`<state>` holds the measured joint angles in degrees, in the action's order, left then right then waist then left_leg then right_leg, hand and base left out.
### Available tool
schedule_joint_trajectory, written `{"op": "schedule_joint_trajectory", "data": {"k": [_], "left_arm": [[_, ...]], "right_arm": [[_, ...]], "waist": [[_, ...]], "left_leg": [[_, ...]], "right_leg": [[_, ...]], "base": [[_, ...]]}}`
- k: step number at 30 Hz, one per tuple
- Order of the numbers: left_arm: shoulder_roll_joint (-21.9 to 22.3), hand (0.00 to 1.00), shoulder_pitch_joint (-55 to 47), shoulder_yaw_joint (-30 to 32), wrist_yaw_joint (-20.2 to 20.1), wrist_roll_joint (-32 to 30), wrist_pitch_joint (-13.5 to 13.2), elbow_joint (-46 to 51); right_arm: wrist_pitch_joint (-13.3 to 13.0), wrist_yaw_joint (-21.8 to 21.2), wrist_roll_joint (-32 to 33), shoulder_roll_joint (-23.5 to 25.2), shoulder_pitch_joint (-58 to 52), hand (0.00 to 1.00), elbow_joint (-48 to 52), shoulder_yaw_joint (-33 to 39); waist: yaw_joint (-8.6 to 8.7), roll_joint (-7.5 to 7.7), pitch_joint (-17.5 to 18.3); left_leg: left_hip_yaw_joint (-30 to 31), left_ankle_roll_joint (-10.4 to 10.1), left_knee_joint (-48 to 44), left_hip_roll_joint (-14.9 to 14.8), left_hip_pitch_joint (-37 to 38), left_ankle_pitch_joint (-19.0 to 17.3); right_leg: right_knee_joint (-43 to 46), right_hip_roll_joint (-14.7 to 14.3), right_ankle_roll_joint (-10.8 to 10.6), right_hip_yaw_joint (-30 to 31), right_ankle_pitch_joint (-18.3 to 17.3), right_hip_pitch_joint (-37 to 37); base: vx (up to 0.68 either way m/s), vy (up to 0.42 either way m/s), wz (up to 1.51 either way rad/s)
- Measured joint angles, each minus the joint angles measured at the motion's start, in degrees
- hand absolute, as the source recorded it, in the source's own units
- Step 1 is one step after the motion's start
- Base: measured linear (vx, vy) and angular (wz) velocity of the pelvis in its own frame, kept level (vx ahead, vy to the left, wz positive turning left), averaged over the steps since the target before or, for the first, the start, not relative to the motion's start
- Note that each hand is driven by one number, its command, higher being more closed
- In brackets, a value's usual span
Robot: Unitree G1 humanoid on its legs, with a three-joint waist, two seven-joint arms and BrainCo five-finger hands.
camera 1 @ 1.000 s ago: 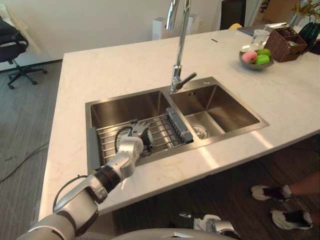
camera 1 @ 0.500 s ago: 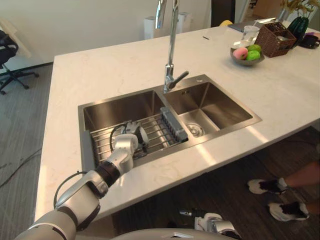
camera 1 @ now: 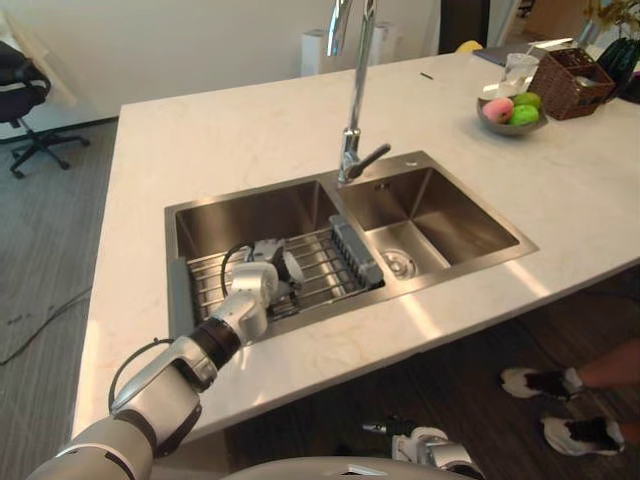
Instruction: Walk over to the sink, pick up the cup, carry it to the dishwasher, place the cup inside the dishwasher, then close the dishwasher door
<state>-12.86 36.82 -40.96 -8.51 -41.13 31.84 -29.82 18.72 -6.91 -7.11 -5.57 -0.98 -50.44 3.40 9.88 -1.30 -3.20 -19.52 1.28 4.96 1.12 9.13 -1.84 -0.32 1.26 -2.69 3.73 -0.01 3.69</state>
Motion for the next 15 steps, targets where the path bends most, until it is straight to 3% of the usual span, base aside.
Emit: {"op": "schedule_joint_trajectory", "data": {"k": [15], "left_arm": [[-0.06,0.00,-0.06,0.01,0.05,4.82,-0.98,2.16]], "right_arm": [[0.14,0.09,0.15,-0.96,0.56,0.00,-0.02,-2.88]], "waist": [[-0.61,0.50,-1.03]], "left_leg": [[2.29,0.05,0.00,0.02,0.40,0.10]], "right_leg": [[1.58,0.21,0.18,-2.29,-1.59,0.63]], "base": [[-0.01,-0.029,0.08]]}}
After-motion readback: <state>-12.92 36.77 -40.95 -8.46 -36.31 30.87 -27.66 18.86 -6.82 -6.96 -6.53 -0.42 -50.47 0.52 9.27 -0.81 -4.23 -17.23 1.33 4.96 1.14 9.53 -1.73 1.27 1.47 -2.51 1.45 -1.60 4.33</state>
